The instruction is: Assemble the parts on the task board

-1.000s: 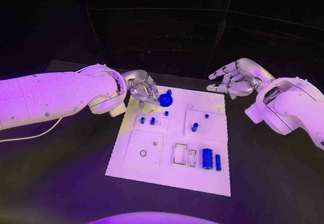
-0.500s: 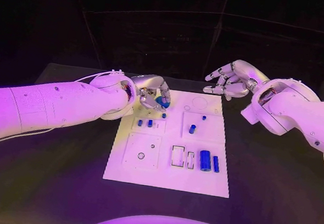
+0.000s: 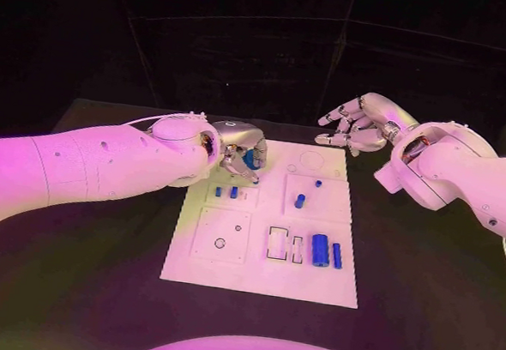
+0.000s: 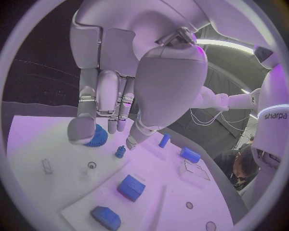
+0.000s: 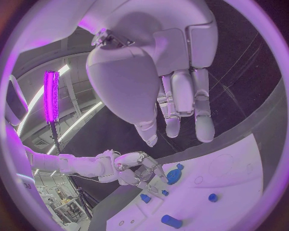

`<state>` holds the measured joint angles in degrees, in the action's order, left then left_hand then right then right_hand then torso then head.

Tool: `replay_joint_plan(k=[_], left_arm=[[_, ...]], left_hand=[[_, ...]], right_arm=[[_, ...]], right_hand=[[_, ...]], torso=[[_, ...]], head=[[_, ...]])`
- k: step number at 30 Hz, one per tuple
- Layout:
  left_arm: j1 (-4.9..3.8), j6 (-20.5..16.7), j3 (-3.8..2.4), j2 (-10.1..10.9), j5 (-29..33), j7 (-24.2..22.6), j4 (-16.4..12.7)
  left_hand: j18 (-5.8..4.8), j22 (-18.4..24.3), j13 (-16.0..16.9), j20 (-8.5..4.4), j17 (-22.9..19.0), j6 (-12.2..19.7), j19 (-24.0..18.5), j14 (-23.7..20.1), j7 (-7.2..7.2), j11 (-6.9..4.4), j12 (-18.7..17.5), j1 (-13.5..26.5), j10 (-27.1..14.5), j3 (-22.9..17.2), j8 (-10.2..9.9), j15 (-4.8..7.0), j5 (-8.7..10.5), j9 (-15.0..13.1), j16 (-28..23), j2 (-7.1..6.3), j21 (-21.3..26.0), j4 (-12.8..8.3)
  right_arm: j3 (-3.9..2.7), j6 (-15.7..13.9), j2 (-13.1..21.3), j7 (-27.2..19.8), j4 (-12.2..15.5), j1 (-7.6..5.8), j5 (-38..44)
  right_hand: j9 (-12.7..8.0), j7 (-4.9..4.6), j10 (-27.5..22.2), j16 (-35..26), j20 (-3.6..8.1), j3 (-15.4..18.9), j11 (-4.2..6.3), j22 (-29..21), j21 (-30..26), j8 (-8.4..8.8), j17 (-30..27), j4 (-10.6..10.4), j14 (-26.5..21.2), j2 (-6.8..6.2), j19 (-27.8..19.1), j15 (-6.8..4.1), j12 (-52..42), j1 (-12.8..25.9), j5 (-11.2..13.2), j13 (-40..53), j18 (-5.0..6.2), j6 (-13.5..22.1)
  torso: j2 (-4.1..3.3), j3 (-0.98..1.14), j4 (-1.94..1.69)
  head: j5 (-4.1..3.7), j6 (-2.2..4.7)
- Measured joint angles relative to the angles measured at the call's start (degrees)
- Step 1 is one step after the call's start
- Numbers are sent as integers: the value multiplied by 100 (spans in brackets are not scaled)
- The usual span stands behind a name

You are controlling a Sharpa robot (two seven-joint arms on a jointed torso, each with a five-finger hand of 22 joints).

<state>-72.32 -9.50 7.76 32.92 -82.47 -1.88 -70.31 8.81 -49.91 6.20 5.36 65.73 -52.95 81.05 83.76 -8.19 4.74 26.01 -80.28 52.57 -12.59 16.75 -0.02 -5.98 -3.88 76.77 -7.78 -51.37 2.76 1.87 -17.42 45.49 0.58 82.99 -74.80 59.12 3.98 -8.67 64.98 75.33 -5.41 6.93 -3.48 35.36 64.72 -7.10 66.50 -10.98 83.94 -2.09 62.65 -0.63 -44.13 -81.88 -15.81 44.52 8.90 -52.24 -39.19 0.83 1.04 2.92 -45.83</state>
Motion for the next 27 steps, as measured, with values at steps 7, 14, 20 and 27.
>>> replay_joint_plan(k=[7, 14, 20, 27], left_arm=[[21, 167, 3, -66, -157, 66, 35], [36, 279, 6, -88, -228, 128, 61], [50, 338, 7, -140, -259, 183, 93], [66, 387, 7, -206, -279, 230, 152]], left_hand=[[1, -209, -70, -25, -27, -112, 39, 20, 32, -19, -52, 25, 165, 0, -63, 20, 0, 0, 18, 25, -201, 0], [-86, -363, -125, -25, -85, -215, 79, 19, 51, -35, -96, -3, 313, -62, -115, 20, 0, -1, 18, 54, -324, -53], [-86, -469, -195, -44, -108, -320, 99, 40, 53, -51, -213, -107, 467, -307, -165, 41, 0, -1, 18, 157, -418, -111], [-85, -577, -238, -44, -126, -421, 99, 40, 50, -46, -338, -111, 592, -545, -249, 41, -1, -1, 41, 161, -522, -166]], right_arm=[[0, 0, -9, -2, 4, 0, 0], [0, 0, -9, -2, 6, 0, 0], [0, 0, -17, -3, 6, 0, 0], [0, 0, -32, -5, 2, 0, 0]], right_hand=[[0, 0, 0, 0, 0, 0, 0, 0, 0, 0, 0, 0, 0, 25, 0, 0, 0, -25, 0, -22, 0, 0], [0, 0, 1, 0, 0, 0, 0, 0, 0, 0, 0, 0, 0, 23, 0, 0, 0, -23, 0, -26, 0, 0], [0, 0, 1, 0, 0, 0, 0, 1, 0, -21, 4, 0, 0, 23, 0, 0, 0, -23, 0, -25, 0, 0], [0, 0, 1, 0, 0, 0, 0, 1, 0, -21, 5, 0, 0, 23, 0, 0, 0, -23, 0, -37, 0, 0]], torso=[[2, 0, -3], [3, 0, -5], [4, 1, -6], [6, 2, -6]], head=[[-4, -12], [-13, -22], [-21, -30], [-22, -41]])
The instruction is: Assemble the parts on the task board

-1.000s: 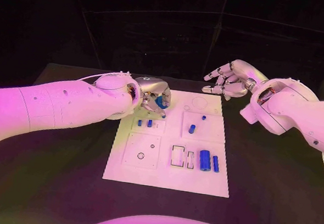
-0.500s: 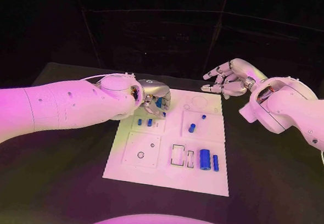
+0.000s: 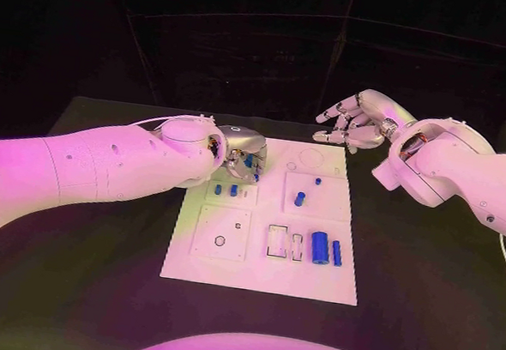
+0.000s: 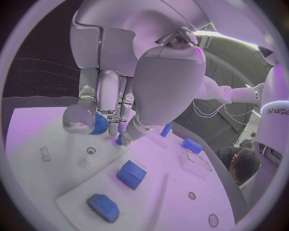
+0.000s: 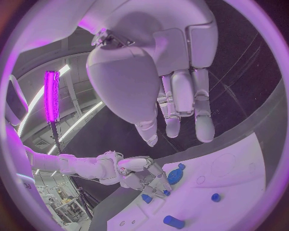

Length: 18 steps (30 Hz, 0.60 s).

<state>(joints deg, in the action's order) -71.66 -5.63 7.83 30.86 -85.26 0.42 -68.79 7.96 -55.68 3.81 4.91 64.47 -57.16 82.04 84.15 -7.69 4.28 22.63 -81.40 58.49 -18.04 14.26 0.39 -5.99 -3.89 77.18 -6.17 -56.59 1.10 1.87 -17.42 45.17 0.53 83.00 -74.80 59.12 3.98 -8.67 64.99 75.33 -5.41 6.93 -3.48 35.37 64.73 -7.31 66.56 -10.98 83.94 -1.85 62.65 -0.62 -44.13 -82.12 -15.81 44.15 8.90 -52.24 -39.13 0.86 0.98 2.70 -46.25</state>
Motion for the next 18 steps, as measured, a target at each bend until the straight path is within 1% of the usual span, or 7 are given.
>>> replay_joint_plan(k=[1, 11, 14, 16, 18], left_arm=[[4, 9, 0, -9, -2, 7, 10], [29, 84, -7, -75, -12, 54, 83], [29, 103, -13, -89, -14, 67, 100], [29, 111, -15, -95, -14, 74, 109], [28, 116, -17, -101, -15, 81, 117]], left_hand=[[0, -8, 0, 0, -4, 1, 0, 0, 1, -19, 0, 0, 19, -3, 0, 0, 0, 0, 0, 0, 0, -1], [0, -94, -1, 0, -30, -21, 0, 0, 19, -19, -62, 0, 60, -81, -27, 0, 22, 0, 0, 0, -67, 1], [0, -114, -1, 0, -46, -38, 0, 0, 2, -19, -67, 30, 60, -116, -50, 0, 22, 0, 0, -30, -93, -11], [1, -141, -3, 0, -49, -55, 0, -23, 11, -12, -113, 30, 122, -174, -56, 23, 22, 0, 0, -30, -116, -12], [0, -184, -6, 0, -62, -99, 0, -22, 2, -29, -134, 30, 200, -262, -91, 21, 22, 0, 0, -30, -149, -34]], right_arm=[[0, 0, -3, 0, 0, 0, 0], [0, 1, -16, 0, -2, 0, 0], [0, 1, -19, 0, -2, 0, 0], [0, 1, -20, 0, -2, 0, 0], [0, 1, -20, 0, -2, 0, 0]], right_hand=[[0, 0, 0, 0, 0, 0, 0, 0, 0, 0, 0, 0, 0, 0, 0, 0, 0, 0, 0, 0, 0, 0], [0, 0, 0, 0, 0, 0, 0, 0, 0, 0, 0, 0, 0, 0, 0, 0, 0, 0, 0, 1, 0, 0], [0, 0, 0, -25, 0, 0, 0, -6, 0, 0, -1, 0, 0, 23, 0, 0, 0, -23, -23, -5, 0, 0], [0, 0, 0, -25, 0, 0, 0, -6, 0, 0, -1, 0, 0, 22, 0, 0, 0, -23, -23, -5, 0, 0], [0, 0, 0, -25, 0, 0, 0, -5, 0, 0, 0, 0, 0, 23, 0, 0, 0, -22, -23, -5, 0, 0]], torso=[[1, 0, 0], [1, 0, 0], [1, 0, 0], [1, 0, 0], [1, 0, 0]], head=[[0, 0], [-11, -17], [-13, -24], [-15, -25], [-20, -26]])
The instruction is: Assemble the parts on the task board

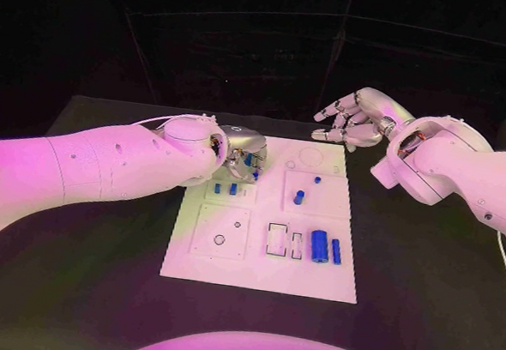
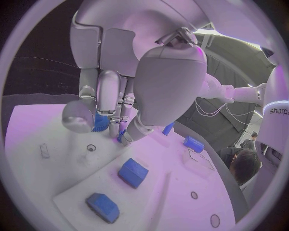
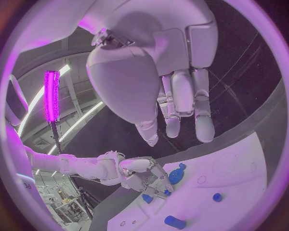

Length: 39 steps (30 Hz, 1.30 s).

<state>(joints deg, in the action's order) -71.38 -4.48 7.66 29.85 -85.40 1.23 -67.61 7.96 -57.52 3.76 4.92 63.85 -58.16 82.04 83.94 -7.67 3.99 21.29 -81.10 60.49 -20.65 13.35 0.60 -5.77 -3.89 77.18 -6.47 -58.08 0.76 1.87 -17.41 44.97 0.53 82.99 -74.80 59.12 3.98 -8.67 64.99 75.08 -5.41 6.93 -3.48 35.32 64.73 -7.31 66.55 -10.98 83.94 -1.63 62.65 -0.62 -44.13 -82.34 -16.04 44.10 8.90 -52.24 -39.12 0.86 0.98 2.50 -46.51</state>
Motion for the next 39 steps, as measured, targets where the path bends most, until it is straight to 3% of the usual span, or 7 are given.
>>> replay_joint_plan(k=[10, 13, 15, 20, 23, 31, 39], left_arm=[[19, -75, 0, 67, -3, 9, -61], [32, -119, -6, 133, -3, 7, -127], [48, -152, -60, 191, -3, 6, -189], [31, -282, -268, 361, 8, -2, -396], [14, -343, -331, 482, 29, -5, -515], [11, -361, -374, 875, 118, 2, -737], [11, -257, -378, 1082, 171, 30, -791]], left_hand=[[-3, -144, -6, 0, -34, -173, 0, 16, 11, -21, -231, 67, 218, -421, -122, 15, 0, -12, 27, 5, -118, -123], [-86, -157, -5, 0, -46, -173, 0, 16, 11, -21, -266, 67, 218, -453, -131, 15, 0, -13, 27, 5, -118, -123], [-86, -168, -5, 0, -56, -173, 0, 16, 11, -21, -273, 67, 218, -476, -156, 15, 0, -13, 27, 5, -123, -132], [-86, -199, -5, 0, -68, -173, 0, 16, 11, -21, -328, 97, 218, -517, -180, 15, 0, -15, 27, -24, -161, -137], [-86, -212, -5, 0, -78, -173, 0, 16, 11, -12, -332, 97, 227, -533, -180, 15, 0, -15, 26, -24, -163, -153], [-86, -236, -1, 0, -92, -194, 0, 15, -11, -3, -356, 138, 241, -563, -180, 14, 0, -14, 26, -66, -184, -156], [-85, -253, 1, 0, -117, -215, 0, 13, 10, 0, -382, 207, 279, -563, -203, 13, 23, -14, 26, -90, -184, -156]], right_arm=[[0, 0, -3, 0, 1, 0, 0], [0, 0, -3, -1, 1, 0, 0], [0, 0, -3, -2, 0, 0, 0], [0, -1, -5, -4, -17, 0, 0], [0, -1, -7, -4, -25, 0, 0], [0, -1, -6, -5, -34, 0, 0], [0, 0, -8, -4, -43, 0, 0]], right_hand=[[0, 0, 0, 0, 0, 0, 0, 0, 0, 0, 0, 0, 0, 0, 0, 0, 0, 0, 0, 1, 0, 0], [0, 0, 0, 0, 0, 0, 0, 0, 0, 0, 0, 0, 0, 0, 0, 0, 0, 0, 1, 1, 0, 0], [0, 0, 0, 0, 0, 0, 0, 0, 0, 0, -1, 0, 0, 0, 0, 0, 0, 0, 1, 1, 0, 0], [0, 0, 0, 0, 0, 0, 0, 1, 0, 0, -1, 0, 0, 0, 0, 0, 0, 0, 1, 1, 0, 0], [0, 0, 0, 0, 0, 0, 0, 1, 0, 0, -1, 0, 0, 0, 0, 0, 0, 0, 1, 1, 0, 0], [0, 0, 0, 0, 0, 0, 0, 1, 0, 0, -1, 0, 0, 0, 0, 0, 0, 0, 1, 2, 0, 0], [0, 0, 0, 0, 0, 0, 0, 1, 0, 0, -1, 0, 0, 0, 0, 0, 0, 0, 2, 2, 0, 0]], torso=[[3, -3, -4], [3, -3, -4], [7, -3, -8], [8, -4, -12], [9, -5, -13], [9, -4, -14], [7, -4, -14]], head=[[-6, 15], [-7, 20], [-7, 24], [-4, 43], [3, 52], [31, 60], [60, 58]])
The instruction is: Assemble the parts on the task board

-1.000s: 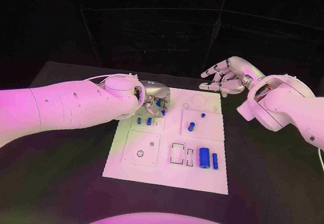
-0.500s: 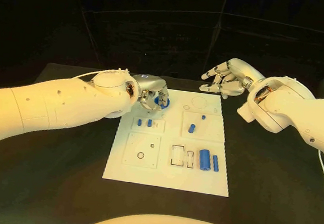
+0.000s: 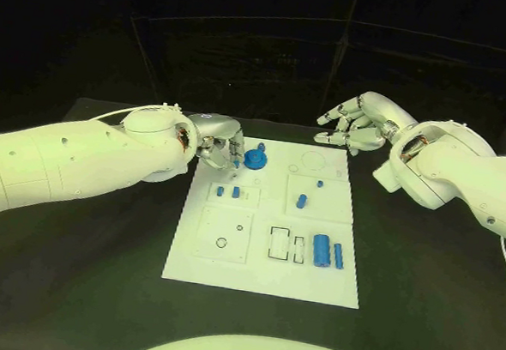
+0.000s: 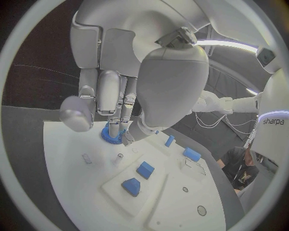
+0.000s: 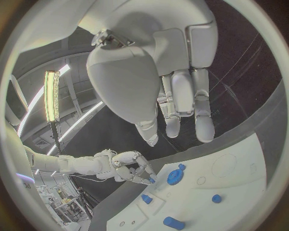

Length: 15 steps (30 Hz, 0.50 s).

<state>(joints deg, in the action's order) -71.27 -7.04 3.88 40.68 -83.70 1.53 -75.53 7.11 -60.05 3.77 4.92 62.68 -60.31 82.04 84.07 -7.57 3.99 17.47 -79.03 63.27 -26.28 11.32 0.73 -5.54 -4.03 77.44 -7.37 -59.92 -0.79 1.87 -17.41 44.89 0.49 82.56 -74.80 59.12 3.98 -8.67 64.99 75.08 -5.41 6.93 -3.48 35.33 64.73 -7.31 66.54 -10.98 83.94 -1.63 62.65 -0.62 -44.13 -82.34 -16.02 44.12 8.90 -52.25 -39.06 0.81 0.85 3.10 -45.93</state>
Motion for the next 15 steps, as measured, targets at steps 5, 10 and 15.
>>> replay_joint_plan(k=[5, 10, 15], left_arm=[[11, 76, 6, 11, 17, 15, 18], [30, 142, 9, -6, 26, 24, 53], [51, 194, 12, -37, 32, 28, 79]], left_hand=[[0, 0, 0, 0, 0, 0, 0, -1, 0, 0, 0, 0, 0, 0, 0, -1, 0, 0, 0, 0, 0, 0], [0, 0, 0, 0, -7, -21, 0, -1, -21, -21, 0, -1, 21, 0, 0, -1, 0, 1, 0, -1, 0, 0], [0, -15, 0, 0, -7, -21, 0, -1, -21, -21, -23, -1, 20, 0, 0, -1, 0, 1, 0, -1, -27, 0]], right_arm=[[0, 0, -1, 0, -2, 0, 0], [0, 1, -1, 0, -5, 0, 0], [0, 1, -1, 0, -5, 0, 0]], right_hand=[[0, 0, 0, 0, 0, 0, 0, 0, 0, 0, 0, 0, 0, 0, 0, 0, 0, 0, 0, 0, 0, 0], [0, 0, 0, 0, 0, 0, 0, 0, 0, 0, 0, 0, 0, 0, 0, 0, 0, 0, 0, 0, 0, 0], [0, 0, 0, 0, 0, 0, 0, 0, 0, 0, 0, 0, 0, 0, 0, 0, 0, 0, 0, 0, 0, 0]], torso=[[-4, -1, 7], [-6, 1, 13], [-7, 2, 13]], head=[[13, 0], [15, 1], [14, -3]])
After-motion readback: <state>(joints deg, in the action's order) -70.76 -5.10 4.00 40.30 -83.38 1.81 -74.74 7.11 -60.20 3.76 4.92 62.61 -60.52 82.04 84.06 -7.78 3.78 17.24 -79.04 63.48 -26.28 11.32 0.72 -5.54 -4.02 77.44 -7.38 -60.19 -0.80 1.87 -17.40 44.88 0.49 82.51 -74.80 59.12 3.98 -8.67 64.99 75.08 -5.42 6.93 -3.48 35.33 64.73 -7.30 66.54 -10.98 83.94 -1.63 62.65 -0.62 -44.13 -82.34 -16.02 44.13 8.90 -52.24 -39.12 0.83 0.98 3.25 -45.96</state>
